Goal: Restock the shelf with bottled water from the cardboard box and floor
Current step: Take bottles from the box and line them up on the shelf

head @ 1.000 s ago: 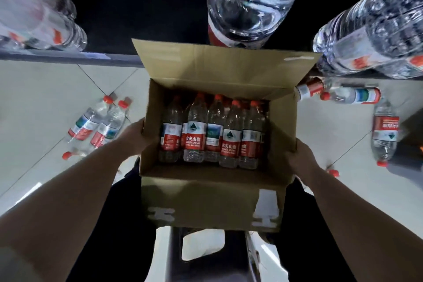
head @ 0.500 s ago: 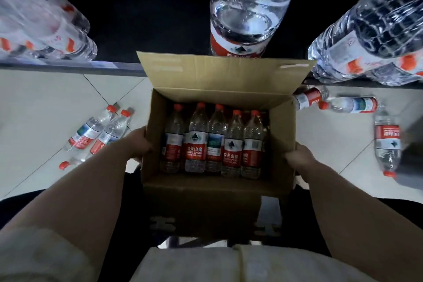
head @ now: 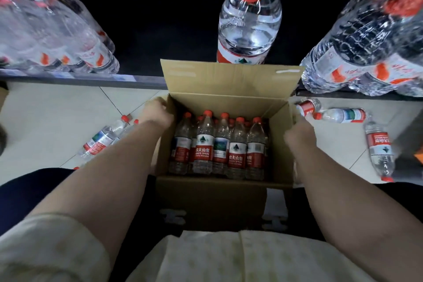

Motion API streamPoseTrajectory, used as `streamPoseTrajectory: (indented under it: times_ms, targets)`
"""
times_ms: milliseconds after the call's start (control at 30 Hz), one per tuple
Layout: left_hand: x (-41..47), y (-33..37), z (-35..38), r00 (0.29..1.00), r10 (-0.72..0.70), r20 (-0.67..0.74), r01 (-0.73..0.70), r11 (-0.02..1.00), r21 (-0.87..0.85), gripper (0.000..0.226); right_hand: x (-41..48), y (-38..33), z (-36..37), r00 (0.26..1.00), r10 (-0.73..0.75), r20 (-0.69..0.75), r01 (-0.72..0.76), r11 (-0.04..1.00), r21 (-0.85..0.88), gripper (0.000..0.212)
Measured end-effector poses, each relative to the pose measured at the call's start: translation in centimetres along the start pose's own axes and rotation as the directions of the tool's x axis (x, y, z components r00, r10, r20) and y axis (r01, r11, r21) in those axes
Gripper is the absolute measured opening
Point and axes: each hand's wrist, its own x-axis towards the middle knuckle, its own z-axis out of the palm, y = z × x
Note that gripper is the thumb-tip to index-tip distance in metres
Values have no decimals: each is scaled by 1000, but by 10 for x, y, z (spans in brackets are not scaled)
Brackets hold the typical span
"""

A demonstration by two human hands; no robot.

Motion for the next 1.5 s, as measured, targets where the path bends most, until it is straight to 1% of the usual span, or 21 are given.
streamPoseTrajectory:
  times_ms: [33, 67, 133, 200, 267, 333, 400, 500, 533, 633, 733, 767, 867, 967, 1033, 1133, 1200, 1300, 1400, 1433, 1500]
  targets:
    - [-2, 8, -1, 999, 41, 4, -41, 999, -26, 27, 2, -14, -4, 996, -50, -75, 53, 998, 46, 48]
    - [-4, 16, -1, 996, 85, 22, -85, 996, -34, 27, 3, -28, -9, 990, -90, -109, 97, 993, 67, 43]
    - [-12, 32, 5, 986, 135, 96, -119, 981, -156, 20, 2, -55, -8, 991, -97, -90, 110, 984, 143, 30]
    - [-18, 43, 18, 975, 162, 155, -107, 943, -315, 16, -14, -79, 3, 993, -119, 29, 105, 952, 287, 25]
    - [-24, 45, 33, 964, 164, 209, -88, 939, -332, 15, -27, -92, 20, 967, -187, 174, 127, 942, 309, 28]
    - [-28, 37, 49, 957, 152, 249, -73, 952, -298, 13, -34, -92, 42, 934, -227, 276, 143, 945, 294, 28]
    - [-26, 20, 69, 967, 69, 245, -5, 968, -252, 23, -34, -86, 66, 911, -228, 344, 146, 957, 250, 28]
    - [-27, -2, 106, 935, -72, 346, 113, 989, -100, 43, -25, -70, 101, 903, -177, 391, 128, 981, 147, 27]
    - [-27, -7, 120, 937, -90, 337, 118, 991, -64, 49, -21, -66, 111, 908, -149, 392, 108, 986, 126, 28]
    - [-31, -9, 145, 941, -187, 282, 236, 960, -149, 68, -9, -54, 134, 925, -18, 381, -10, 997, 73, 38]
    - [-30, -12, 168, 923, -248, 295, 281, 957, -75, 86, -9, -41, 152, 914, 74, 399, -95, 995, 33, 44]
    - [-31, -12, 169, 924, -258, 282, 287, 956, -64, 85, -9, -37, 156, 913, 87, 399, -114, 992, 44, 43]
    - [-25, -15, 170, 938, -230, 260, 266, 957, -116, 68, -11, -29, 163, 931, 93, 353, -129, 989, 79, 38]
    - [-20, -14, 161, 915, -282, 289, 331, 934, -136, 67, -19, -35, 174, 941, 66, 331, -94, 993, 69, 39]
    - [-19, -14, 158, 917, -279, 284, 317, 944, -95, 64, -26, -41, 185, 938, 62, 341, -75, 997, 25, 44]
    - [-18, -17, 155, 917, -267, 296, 297, 953, -61, 71, -26, -49, 196, 936, 82, 343, -47, 993, -111, 57]
    - [-16, -20, 147, 902, -272, 336, 314, 946, -76, 69, -20, -52, 197, 928, 107, 357, -62, 989, -134, 61]
    - [-11, -25, 121, 868, -291, 401, 381, 910, -163, 55, -16, -52, 194, 931, 107, 349, -68, 990, -121, 61]
    - [-15, -32, 101, 882, -293, 369, 406, 870, -280, 22, -28, -51, 198, 933, 72, 353, -36, 994, -108, 69]
    - [-16, -35, 101, 893, -286, 349, 391, 876, -283, 22, -35, -51, 203, 928, 63, 367, -33, 996, -87, 73]
    - [-21, -37, 103, 907, -262, 330, 354, 899, -259, 34, -47, -51, 213, 914, 59, 401, -76, 997, 26, 80]
